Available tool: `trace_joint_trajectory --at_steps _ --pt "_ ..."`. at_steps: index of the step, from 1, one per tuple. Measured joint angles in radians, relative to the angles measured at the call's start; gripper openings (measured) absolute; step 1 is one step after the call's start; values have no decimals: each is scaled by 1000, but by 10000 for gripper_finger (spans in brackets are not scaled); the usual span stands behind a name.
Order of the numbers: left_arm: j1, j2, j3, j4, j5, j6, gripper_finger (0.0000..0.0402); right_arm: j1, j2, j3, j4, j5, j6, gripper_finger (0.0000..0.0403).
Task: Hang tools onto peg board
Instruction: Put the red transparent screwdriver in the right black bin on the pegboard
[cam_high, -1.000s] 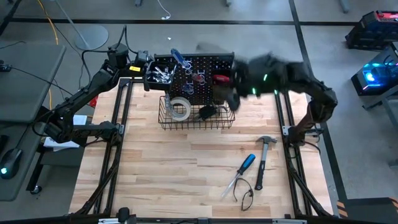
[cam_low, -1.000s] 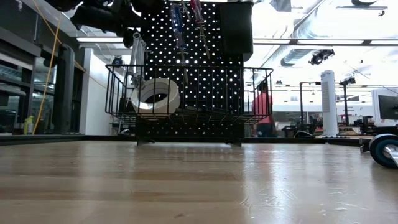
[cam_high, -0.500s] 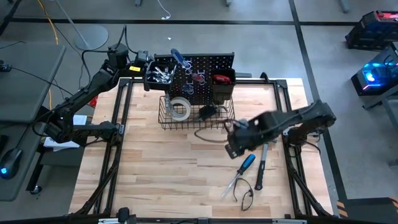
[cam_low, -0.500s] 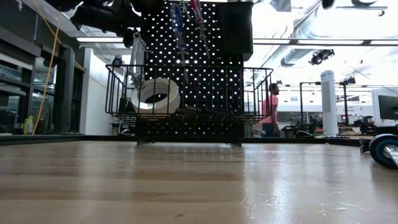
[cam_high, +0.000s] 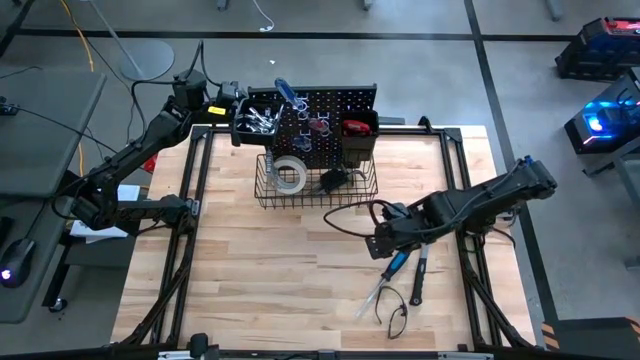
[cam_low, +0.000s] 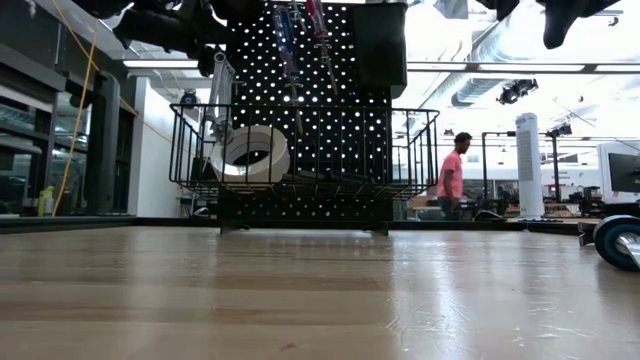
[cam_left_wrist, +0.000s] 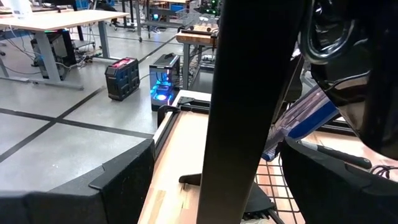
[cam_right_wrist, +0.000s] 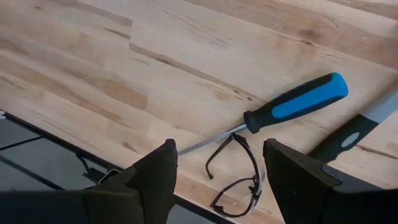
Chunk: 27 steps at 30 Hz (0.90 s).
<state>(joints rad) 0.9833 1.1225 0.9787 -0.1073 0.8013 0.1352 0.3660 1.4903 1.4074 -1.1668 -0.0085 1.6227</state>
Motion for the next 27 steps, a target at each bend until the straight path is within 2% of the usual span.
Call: trace_joint_trajectory --at_steps 17,19,24,27 --pt "0 0 0 0 0 -3 323 -3 -4 0 166 45 -49 224" --pt "0 0 0 0 0 -3 323 -6 -4 0 287 95 -132 224" --pt "0 0 0 -1 0 -28 323 -56 -9 2 699 230 -473 224" --pt "0 0 0 0 0 -28 323 -110 -9 3 825 270 -624 224"
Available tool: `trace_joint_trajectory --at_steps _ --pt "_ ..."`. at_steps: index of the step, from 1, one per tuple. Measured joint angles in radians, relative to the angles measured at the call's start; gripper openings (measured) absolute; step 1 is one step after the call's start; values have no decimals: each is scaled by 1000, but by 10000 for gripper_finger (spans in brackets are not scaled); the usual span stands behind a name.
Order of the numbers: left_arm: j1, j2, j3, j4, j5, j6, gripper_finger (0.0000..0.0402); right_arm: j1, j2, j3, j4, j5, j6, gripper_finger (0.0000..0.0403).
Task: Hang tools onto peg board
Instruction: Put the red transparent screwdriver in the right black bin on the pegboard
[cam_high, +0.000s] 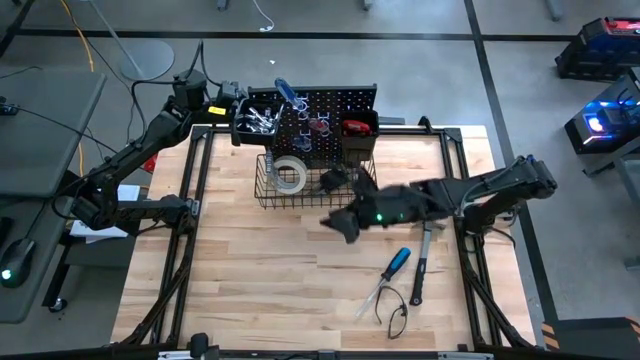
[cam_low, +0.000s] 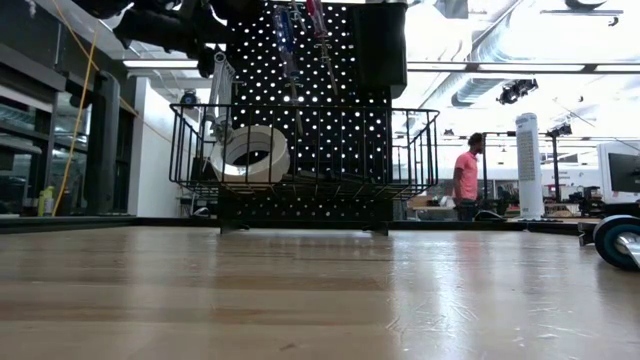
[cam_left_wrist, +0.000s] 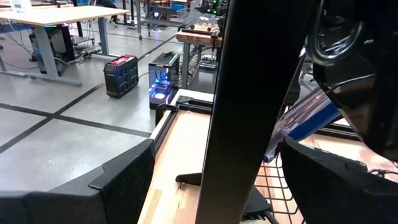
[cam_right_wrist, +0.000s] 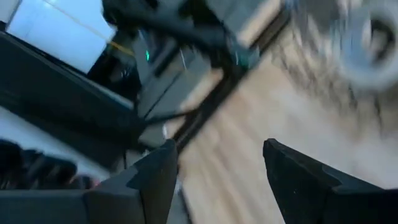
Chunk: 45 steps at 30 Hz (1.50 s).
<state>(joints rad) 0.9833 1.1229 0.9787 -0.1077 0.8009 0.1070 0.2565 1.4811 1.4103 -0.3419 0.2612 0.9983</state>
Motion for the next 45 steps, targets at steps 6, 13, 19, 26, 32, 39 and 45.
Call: trace_joint_trajectory --at_steps 6,13,19,26,32,39,45 --pt "0 0 0 0 0 0 323 -111 3 143 94 70 -337 224" --pt "0 0 0 0 -1 0 323 -192 18 307 101 118 -787 224" --pt "0 0 0 0 -12 1 323 -224 130 381 -68 270 -1121 224" --pt "0 0 0 0 -20 1 323 -264 203 416 -84 384 -1268 224" --pt "0 0 0 0 -21 1 323 -311 209 406 -70 340 -1239 225" --pt "0 0 0 0 -24 14 323 -370 210 375 -66 298 -1185 224" --pt "0 0 0 1 -27 27 323 -391 232 374 -59 249 -1199 194"
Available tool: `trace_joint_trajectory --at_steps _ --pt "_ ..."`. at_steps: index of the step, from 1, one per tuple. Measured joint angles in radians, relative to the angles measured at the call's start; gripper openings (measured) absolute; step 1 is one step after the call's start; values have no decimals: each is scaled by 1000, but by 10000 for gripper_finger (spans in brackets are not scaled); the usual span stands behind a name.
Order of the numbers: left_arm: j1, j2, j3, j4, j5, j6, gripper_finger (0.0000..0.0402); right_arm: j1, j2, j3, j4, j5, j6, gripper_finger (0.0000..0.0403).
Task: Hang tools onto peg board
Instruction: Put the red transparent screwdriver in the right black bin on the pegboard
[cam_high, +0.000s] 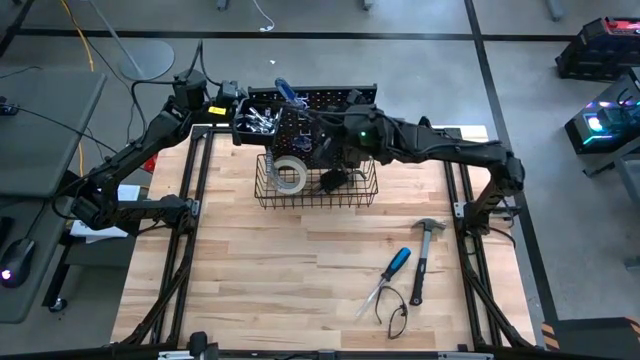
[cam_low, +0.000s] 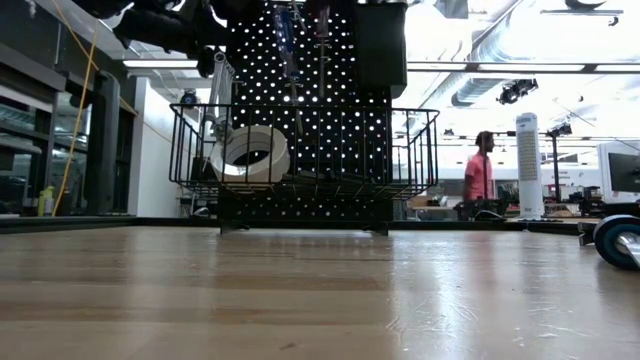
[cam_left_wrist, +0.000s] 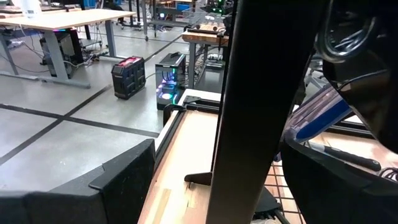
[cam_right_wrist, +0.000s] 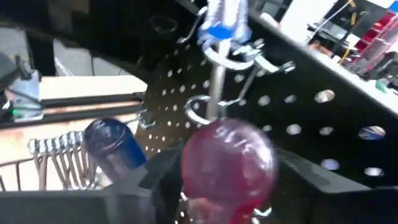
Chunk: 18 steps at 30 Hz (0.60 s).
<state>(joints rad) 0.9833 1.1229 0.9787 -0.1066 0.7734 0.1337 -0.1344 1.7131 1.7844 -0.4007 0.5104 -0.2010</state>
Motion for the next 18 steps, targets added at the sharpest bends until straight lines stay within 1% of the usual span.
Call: trace_joint_trajectory --at_steps 3,6,7,10,18 --pt "0 0 0 -1 0 0 323 -2 10 0 -1 -10 15 151" --pt "0 0 0 -1 0 1 323 6 9 7 -8 1 19 82" --pt "0 0 0 -1 0 1 323 8 8 16 -14 8 19 73" --pt "0 0 0 -1 0 1 323 11 6 57 -34 15 21 74" --pt "0 0 0 -1 -2 1 323 1 4 227 -76 33 -9 74"
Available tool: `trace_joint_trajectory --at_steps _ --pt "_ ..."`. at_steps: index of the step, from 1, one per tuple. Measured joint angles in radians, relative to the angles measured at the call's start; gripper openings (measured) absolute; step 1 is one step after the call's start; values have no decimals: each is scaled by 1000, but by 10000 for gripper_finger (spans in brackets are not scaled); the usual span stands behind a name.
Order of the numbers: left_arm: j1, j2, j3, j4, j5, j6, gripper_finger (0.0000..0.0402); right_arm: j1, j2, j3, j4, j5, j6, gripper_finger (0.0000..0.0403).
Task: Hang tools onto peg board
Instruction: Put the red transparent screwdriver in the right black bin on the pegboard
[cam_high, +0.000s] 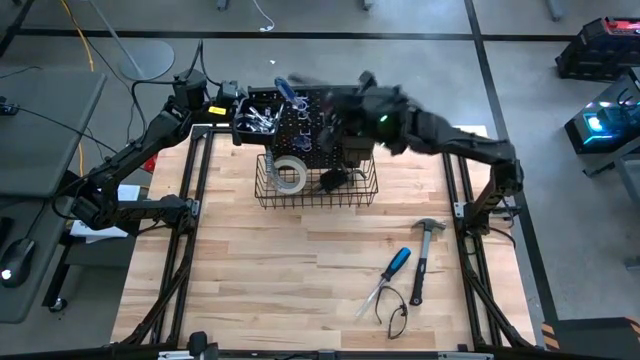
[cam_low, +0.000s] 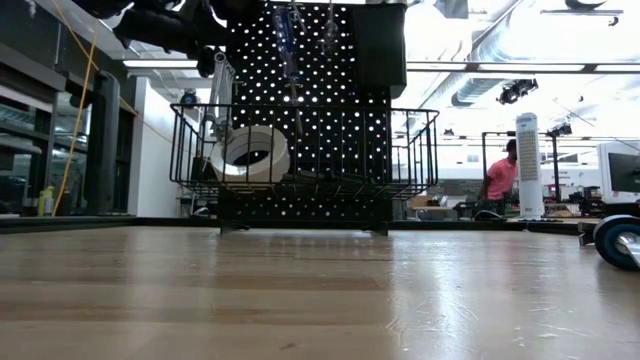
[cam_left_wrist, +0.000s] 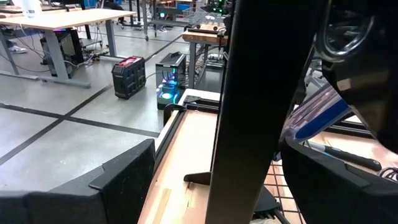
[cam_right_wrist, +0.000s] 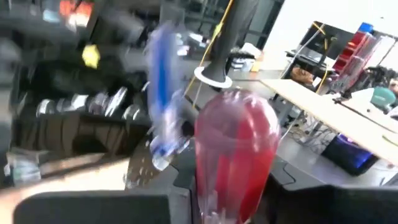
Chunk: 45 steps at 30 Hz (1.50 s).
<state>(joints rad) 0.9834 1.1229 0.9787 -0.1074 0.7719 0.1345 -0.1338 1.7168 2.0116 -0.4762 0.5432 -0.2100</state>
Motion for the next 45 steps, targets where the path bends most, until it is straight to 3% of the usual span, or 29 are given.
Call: trace_joint_trajectory --at_steps 12,22,30,45 --pt "0 0 0 0 -2 7 323 -23 -3 188 -129 -86 110 74" --pt "0 0 0 0 -1 8 323 -12 -2 341 -444 -47 245 74" --pt "0 0 0 0 0 8 323 -8 -56 318 -530 56 284 74" --pt "0 0 0 0 -1 3 323 -104 29 315 -672 -2 347 74"
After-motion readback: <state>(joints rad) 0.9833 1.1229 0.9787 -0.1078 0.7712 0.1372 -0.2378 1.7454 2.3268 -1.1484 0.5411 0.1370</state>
